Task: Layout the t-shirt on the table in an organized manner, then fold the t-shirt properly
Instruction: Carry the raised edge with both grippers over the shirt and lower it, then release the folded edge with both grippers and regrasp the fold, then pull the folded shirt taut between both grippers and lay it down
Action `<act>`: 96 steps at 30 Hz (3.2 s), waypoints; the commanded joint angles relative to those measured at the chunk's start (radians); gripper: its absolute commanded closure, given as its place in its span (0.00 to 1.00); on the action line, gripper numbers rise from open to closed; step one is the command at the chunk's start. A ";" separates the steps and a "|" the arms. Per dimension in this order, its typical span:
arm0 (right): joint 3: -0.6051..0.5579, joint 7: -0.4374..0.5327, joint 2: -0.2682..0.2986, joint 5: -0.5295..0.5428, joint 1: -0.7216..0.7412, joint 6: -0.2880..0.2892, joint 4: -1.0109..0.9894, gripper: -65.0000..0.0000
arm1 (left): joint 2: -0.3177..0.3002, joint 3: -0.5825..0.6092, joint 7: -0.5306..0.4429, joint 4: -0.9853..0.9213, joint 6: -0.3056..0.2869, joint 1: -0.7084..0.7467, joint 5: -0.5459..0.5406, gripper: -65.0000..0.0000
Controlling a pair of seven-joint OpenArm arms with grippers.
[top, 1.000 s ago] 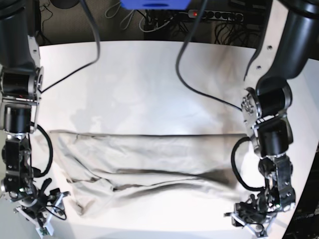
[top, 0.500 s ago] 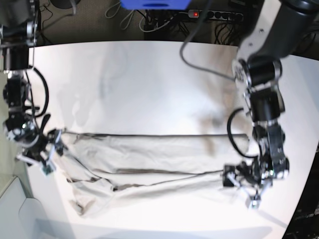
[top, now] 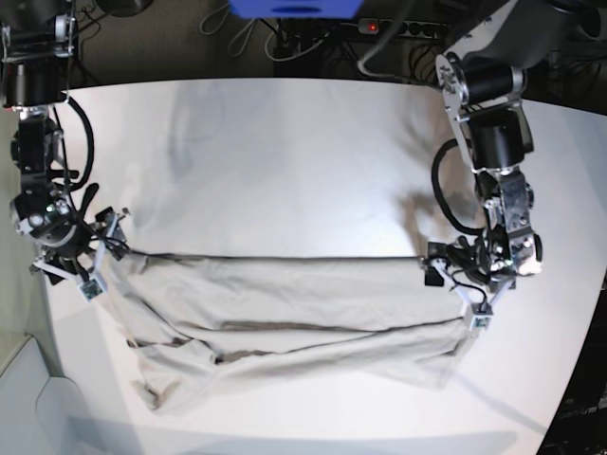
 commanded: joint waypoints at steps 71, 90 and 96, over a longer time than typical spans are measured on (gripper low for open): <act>-0.480 0.014 0.058 -0.001 0.044 -0.002 -0.079 1.00 | -0.112 -0.097 0.546 0.635 -0.238 0.193 -0.007 1.00; -0.006 -0.249 0.128 -0.001 0.007 0.221 0.624 1.00 | -0.121 -0.099 0.546 0.922 -0.240 0.144 -0.009 1.00; -0.095 -0.247 0.122 -0.001 0.016 0.221 0.510 1.00 | -0.093 -0.093 0.546 0.841 -0.238 0.135 -0.009 1.00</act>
